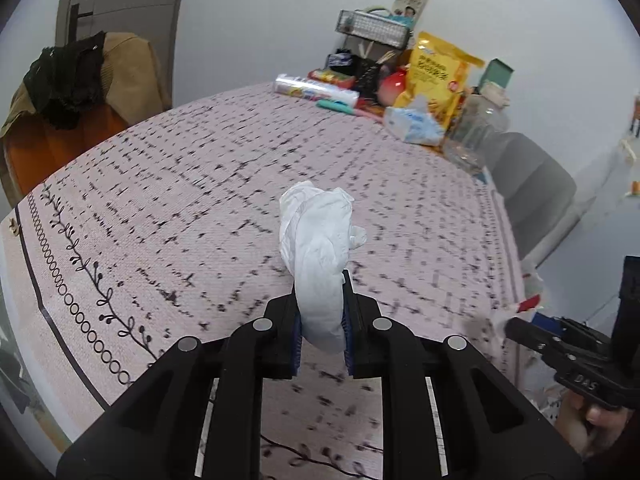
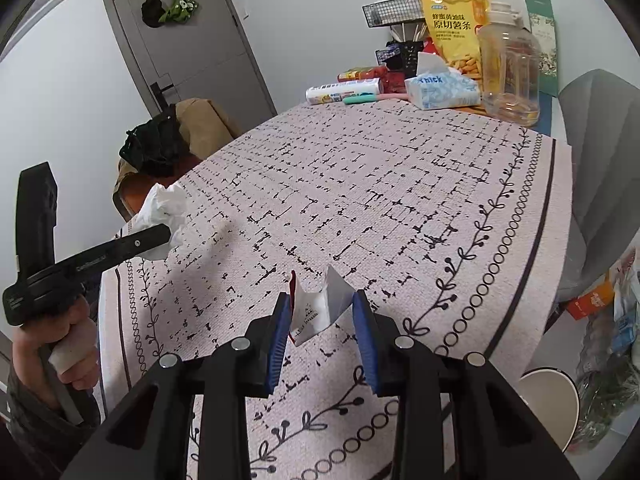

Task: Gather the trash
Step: 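Carry the wrapper and tissue with both grippers over the bin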

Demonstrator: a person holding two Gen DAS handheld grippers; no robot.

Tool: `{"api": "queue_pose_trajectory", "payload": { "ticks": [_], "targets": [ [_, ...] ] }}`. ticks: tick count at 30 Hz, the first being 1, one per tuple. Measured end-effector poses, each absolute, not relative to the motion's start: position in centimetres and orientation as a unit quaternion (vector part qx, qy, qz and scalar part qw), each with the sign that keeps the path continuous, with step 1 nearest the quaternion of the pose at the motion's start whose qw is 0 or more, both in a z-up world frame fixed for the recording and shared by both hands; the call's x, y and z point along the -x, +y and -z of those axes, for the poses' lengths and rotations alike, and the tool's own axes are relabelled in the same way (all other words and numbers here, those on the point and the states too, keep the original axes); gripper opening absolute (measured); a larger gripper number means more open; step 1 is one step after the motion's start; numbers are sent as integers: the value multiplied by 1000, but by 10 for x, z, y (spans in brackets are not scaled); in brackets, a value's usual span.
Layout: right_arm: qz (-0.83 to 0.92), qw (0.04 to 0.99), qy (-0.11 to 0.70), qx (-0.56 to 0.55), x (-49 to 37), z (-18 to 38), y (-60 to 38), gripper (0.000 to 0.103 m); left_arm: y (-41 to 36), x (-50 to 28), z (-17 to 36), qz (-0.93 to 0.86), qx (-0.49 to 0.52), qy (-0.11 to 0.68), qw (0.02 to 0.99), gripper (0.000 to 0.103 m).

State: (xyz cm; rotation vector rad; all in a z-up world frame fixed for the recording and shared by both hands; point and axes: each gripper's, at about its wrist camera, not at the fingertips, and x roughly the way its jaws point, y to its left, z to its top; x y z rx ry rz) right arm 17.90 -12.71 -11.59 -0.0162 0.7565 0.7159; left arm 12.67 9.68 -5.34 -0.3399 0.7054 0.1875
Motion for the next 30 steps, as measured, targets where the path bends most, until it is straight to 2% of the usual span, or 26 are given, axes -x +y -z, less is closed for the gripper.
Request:
{"api": "queue_pose_trajectory", "payload": {
  "ticks": [16, 30],
  "targets": [
    [-301, 886, 349, -44, -171, 110, -197, 32, 12, -149, 41, -16, 122, 347, 930, 16],
    [-212, 908, 341, -117, -185, 126, -311, 32, -87, -196, 40, 68, 68, 368, 925, 16]
  ]
}}
